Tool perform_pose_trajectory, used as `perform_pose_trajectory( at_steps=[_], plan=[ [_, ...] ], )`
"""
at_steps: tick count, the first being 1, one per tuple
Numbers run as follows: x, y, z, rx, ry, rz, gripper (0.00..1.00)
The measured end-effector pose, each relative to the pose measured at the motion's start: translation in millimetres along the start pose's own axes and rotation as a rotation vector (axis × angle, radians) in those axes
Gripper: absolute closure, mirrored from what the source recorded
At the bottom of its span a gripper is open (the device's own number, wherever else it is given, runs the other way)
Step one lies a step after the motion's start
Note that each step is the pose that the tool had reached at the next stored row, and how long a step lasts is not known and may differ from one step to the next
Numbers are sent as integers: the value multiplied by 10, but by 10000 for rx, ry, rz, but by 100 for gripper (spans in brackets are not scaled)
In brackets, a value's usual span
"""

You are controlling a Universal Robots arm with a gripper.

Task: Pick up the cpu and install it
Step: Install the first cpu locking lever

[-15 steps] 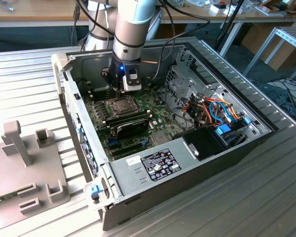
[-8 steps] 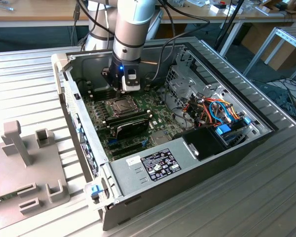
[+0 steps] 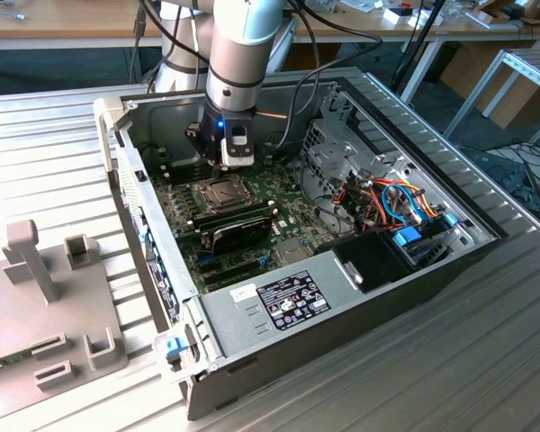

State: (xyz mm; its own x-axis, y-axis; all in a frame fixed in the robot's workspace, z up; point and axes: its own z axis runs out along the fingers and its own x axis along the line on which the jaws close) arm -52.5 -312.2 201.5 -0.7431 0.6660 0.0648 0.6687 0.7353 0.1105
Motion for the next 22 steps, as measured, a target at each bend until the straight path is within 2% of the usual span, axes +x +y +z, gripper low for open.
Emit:
perform_pose_trajectory(
  at_steps=[14,16,22],
  plan=[
    [4,5,3,-3,0,14,89],
    [5,8,-9,-13,-1,13,89],
    [11,16,-101,-7,-5,13,89]
  ],
)
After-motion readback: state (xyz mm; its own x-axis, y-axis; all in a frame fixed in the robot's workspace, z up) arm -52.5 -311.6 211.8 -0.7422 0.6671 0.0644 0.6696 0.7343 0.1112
